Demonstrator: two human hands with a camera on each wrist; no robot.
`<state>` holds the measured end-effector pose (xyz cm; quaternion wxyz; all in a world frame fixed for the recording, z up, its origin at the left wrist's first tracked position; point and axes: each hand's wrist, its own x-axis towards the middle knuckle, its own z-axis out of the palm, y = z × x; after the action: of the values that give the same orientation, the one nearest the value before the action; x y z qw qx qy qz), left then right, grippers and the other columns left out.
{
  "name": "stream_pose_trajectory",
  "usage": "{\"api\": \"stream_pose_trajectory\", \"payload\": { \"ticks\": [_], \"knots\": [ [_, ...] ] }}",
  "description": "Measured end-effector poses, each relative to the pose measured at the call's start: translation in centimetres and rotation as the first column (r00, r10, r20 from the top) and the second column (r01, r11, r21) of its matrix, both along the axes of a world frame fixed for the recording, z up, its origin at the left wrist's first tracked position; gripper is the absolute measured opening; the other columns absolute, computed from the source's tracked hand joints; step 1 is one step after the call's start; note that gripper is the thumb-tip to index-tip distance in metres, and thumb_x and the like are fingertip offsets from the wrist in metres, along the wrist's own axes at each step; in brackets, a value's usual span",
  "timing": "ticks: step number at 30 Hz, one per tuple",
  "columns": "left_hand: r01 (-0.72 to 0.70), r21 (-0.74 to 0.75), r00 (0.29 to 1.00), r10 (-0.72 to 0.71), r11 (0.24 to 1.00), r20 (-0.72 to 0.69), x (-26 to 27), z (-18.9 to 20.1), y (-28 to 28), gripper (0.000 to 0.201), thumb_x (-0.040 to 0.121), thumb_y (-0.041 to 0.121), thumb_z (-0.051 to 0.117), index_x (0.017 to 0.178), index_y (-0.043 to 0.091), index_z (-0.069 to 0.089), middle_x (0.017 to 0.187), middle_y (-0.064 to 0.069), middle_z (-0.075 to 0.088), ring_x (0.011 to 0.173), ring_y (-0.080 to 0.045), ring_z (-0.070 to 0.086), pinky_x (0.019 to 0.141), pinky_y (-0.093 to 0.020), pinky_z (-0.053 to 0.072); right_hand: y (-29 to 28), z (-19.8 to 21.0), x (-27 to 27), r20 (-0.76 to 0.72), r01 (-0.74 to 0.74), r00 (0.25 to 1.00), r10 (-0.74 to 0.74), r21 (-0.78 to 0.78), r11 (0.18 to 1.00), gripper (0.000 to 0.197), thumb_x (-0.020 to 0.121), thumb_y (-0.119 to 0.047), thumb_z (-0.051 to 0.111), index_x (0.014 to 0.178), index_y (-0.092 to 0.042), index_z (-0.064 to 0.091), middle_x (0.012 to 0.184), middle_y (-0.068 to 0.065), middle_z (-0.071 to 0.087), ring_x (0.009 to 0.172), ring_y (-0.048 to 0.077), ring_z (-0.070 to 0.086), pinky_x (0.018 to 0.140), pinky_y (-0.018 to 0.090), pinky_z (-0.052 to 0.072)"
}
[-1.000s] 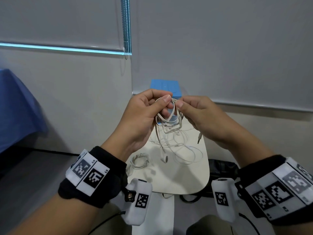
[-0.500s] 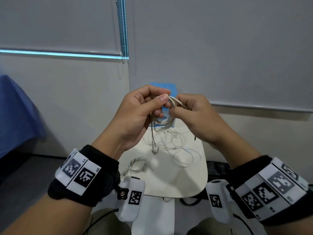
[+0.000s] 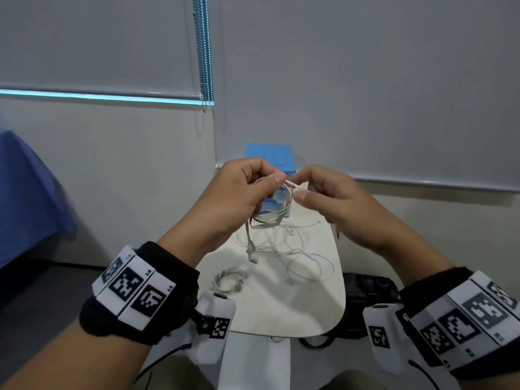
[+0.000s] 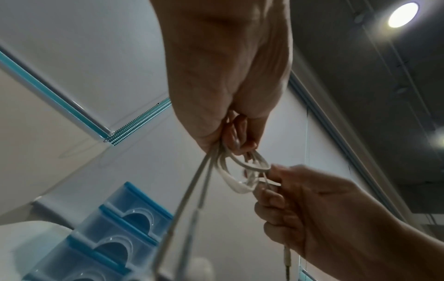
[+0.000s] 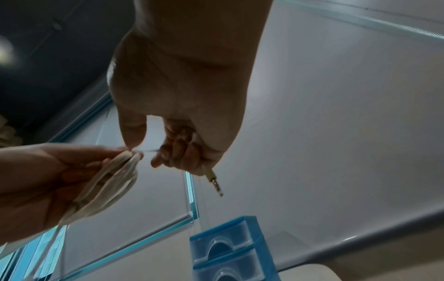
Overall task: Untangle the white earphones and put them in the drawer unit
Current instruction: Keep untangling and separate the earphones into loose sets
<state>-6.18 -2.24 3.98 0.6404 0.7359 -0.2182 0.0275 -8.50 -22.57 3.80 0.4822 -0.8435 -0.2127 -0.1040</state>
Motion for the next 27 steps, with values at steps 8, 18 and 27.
{"api": "stream_pose_trajectory", "payload": {
  "ticks": [8,18,27],
  "knots": [
    [0.118,-0.175,0.987,-0.134,0.977,-0.083,0.1,0.6,-1.0,0.016,0.103,0.011,0.059,0.095,0.0,0.067,0.066,-0.001,0.054,0.05,-0.01,0.027,0.047,-0.018,0.026,-0.5,1.0,1.6,0.305,0.205,0.943,-0.134,-0.213,0.955,0.013,0.099,-0.021,0.067,0.088,-0.028,0.065,0.09,-0.006,0.059,0.085,0.017,0.056,0.078,0.032,0.043],
    [0.083,-0.356,0.994,-0.101,0.931,-0.034,0.3,1.2,-1.4,0.023,0.107,0.008,0.051,0.086,0.005,0.061,0.065,0.002,0.058,0.042,-0.002,0.032,0.044,-0.014,0.027,2.0,2.1,2.6,-0.021,-0.023,0.999,0.029,0.246,0.969,0.004,0.093,-0.007,0.073,0.091,-0.008,0.077,0.085,0.012,0.074,0.077,0.021,0.06,0.074,0.028,0.051],
    [-0.071,-0.231,0.99,0.097,0.97,0.104,0.6,0.6,-2.0,0.016,0.103,0.013,0.063,0.094,0.0,0.067,0.074,-0.006,0.064,0.071,-0.018,0.06,0.07,-0.033,0.055,1.7,3.2,1.3,-0.389,-0.009,0.872,0.299,0.595,0.803,0.02,0.087,-0.007,0.06,0.105,-0.005,0.067,0.1,0.019,0.07,0.086,0.029,0.068,0.092,0.041,0.054]
  ]
}}
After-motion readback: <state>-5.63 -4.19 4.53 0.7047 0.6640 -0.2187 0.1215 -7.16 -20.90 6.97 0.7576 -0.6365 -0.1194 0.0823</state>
